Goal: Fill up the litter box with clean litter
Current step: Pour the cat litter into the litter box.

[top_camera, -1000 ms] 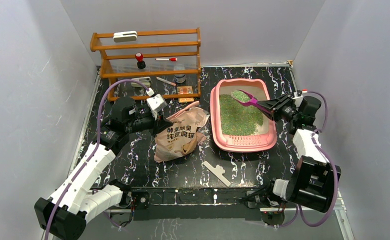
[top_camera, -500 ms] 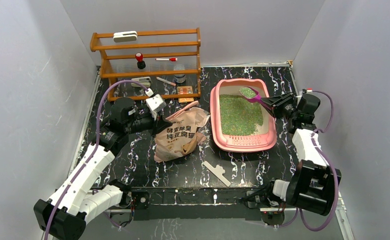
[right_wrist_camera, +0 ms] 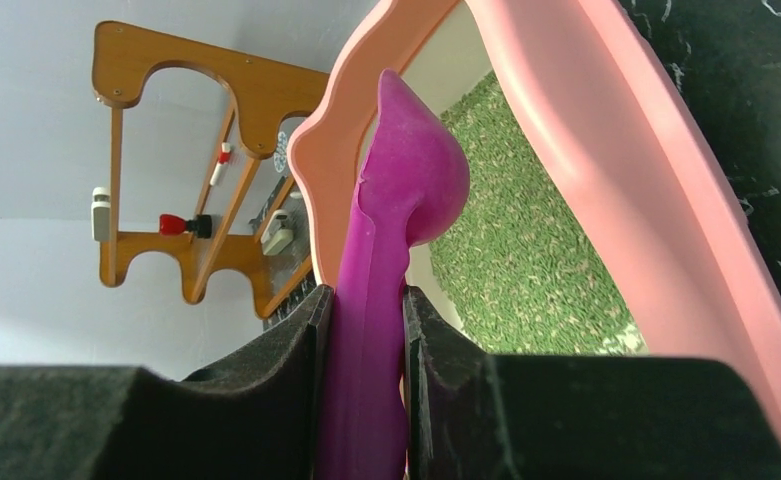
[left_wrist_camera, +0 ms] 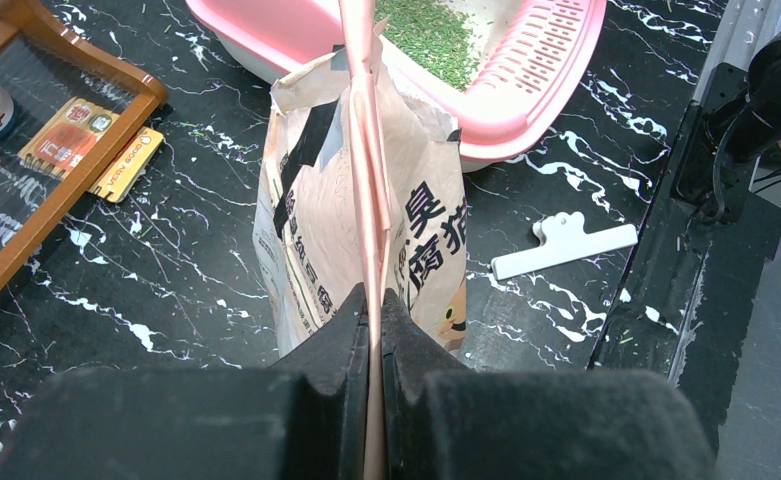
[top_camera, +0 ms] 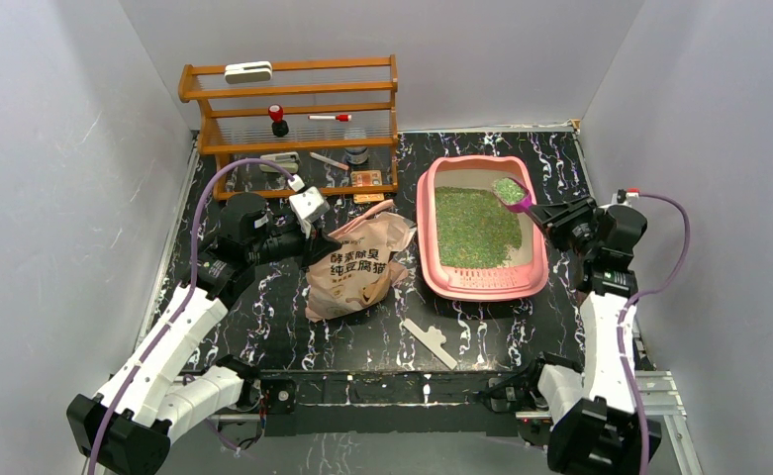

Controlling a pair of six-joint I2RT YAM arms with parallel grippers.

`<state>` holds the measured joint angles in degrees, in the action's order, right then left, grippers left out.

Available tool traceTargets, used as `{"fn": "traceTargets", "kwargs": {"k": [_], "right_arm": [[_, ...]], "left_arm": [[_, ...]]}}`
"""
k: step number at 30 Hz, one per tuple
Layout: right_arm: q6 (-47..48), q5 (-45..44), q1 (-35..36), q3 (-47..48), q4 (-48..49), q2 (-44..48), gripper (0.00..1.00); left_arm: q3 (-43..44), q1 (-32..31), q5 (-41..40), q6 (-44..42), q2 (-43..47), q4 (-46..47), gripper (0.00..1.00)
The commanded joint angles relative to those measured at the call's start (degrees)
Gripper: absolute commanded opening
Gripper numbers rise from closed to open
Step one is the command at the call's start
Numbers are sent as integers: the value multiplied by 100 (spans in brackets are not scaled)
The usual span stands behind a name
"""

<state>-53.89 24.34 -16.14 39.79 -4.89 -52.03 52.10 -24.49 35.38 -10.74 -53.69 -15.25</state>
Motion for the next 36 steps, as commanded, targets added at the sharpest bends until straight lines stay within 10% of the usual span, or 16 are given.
{"fn": "traceTargets", "kwargs": {"k": [1,20,36], "right_arm": [[202,-253,-38,-131,-567,711,0],[241,1267,190,-333,-1869,1547,0],[679,608,190,-88,-3096,2100,0]], "left_arm": [[115,-21,280,-94,78,139,0],[50,-22,265,-123,164,79,0],[-16,-21,277,-95,289,119,0]]}}
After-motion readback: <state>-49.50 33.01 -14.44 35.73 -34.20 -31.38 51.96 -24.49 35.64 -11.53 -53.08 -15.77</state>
